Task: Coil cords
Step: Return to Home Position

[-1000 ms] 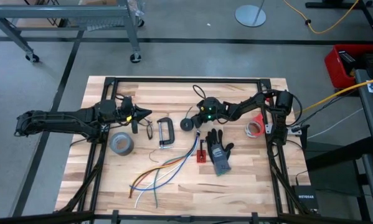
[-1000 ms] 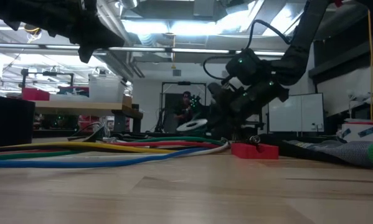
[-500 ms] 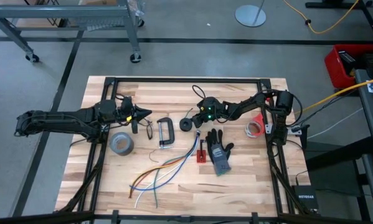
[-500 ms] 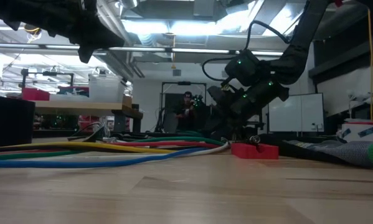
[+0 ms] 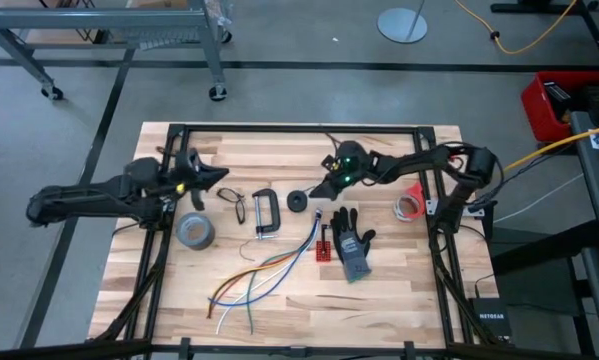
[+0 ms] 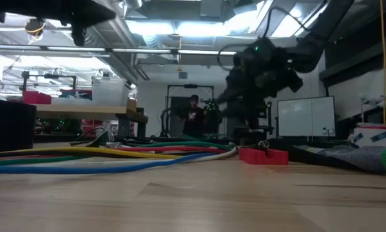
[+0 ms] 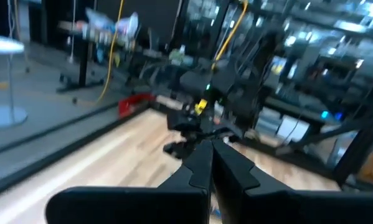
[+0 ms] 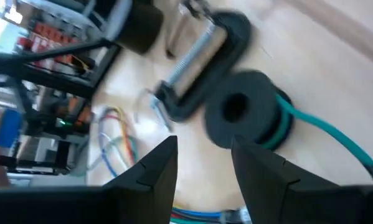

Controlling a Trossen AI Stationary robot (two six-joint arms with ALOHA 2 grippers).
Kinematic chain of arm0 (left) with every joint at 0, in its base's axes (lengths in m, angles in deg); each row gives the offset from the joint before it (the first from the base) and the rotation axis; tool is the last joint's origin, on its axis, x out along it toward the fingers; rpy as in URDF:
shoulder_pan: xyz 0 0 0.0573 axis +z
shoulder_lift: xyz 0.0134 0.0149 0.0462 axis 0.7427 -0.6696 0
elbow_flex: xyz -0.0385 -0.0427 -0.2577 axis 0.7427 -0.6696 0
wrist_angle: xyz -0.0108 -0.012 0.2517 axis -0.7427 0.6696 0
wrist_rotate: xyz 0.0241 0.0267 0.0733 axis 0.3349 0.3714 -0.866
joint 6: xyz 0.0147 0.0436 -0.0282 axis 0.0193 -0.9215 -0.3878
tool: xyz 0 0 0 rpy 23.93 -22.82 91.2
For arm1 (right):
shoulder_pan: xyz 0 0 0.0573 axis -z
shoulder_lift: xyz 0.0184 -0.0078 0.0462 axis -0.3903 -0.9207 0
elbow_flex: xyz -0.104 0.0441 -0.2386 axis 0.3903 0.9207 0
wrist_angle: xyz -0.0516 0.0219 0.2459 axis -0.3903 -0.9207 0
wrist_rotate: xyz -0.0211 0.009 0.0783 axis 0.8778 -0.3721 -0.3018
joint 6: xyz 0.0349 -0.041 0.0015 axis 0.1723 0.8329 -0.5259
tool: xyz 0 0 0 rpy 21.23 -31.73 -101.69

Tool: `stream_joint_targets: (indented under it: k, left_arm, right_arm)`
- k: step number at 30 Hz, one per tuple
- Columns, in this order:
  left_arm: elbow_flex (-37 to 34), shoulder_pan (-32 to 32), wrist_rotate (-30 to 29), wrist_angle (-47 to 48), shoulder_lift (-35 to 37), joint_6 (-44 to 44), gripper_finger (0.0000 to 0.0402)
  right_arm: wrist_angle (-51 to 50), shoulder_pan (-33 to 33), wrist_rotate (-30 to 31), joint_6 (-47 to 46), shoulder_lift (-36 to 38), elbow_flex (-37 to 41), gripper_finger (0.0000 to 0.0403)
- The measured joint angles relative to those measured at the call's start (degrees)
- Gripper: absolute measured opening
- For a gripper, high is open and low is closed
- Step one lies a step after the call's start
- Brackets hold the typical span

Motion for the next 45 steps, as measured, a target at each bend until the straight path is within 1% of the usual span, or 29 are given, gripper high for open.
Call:
stream_joint_targets:
  k: [3, 6, 12, 14, 18, 21, 24, 27, 32, 36, 40, 45]
  left_arm:
    - [0.00, 0.00, 0.02, 0.33, 4.67, -1.23, 0.0003]
    - [0.02, 0.00, -0.01, 2.58, 9.54, -2.29, 0.0003]
    - [0.02, 0.00, 0.00, 13.09, 18.20, -0.85, 0.0004]
    - [0.02, 0.00, 0.03, 16.32, 20.36, -0.32, 0.0004]
    - [0.02, 0.00, 1.96, 22.10, 23.91, -0.90, 0.0004]
    - [0.02, 0.00, 4.62, 25.73, 25.52, -0.94, 0.0004]
    - [0.01, -0.01, 6.49, 28.28, 25.43, -1.56, 0.0004]
    - [-1.09, -0.01, 7.38, 29.29, 25.45, -2.56, 0.0004]
    - [-4.58, -0.02, 8.28, 27.95, 25.45, -3.33, 0.0004]
    - [-9.87, -0.02, 8.82, 20.78, 25.45, -2.69, 0.0004]
    - [-15.28, -0.02, 9.49, 12.05, 25.45, -3.24, 0.0004]
    - [-20.31, -0.02, 14.65, 1.86, 25.45, -3.59, 0.0004]
  right_arm:
    - [0.23, -0.04, -0.25, -1.00, 3.84, 0.00, 0.0156]
    - [0.61, -0.22, 0.33, -0.65, 8.27, -0.07, 0.0156]
    - [1.05, -0.15, 1.35, 2.43, 18.15, -0.09, 0.0156]
    - [1.00, -0.17, 3.63, 3.25, 21.66, -0.13, 0.0156]
    - [0.83, -0.19, 7.40, 5.69, 28.24, -0.15, 0.0156]
    - [-0.63, -0.17, 7.60, 6.87, 32.54, -0.17, 0.0156]
    - [-4.61, -0.19, 8.17, 8.15, 36.71, -0.17, 0.0156]
    - [-9.88, -0.24, 11.81, 8.94, 40.85, -0.17, 0.0156]
    - [-18.18, -0.24, 18.87, 10.65, 47.45, -0.18, 0.0156]
    - [-18.93, -1.64, 22.77, 11.59, 52.29, 3.10, 0.0156]
    - [-16.93, -4.27, 27.15, 11.04, 57.25, 9.63, 0.0156]
    - [-7.97, -7.74, 27.95, 10.06, 60.88, 17.86, 0.0156]
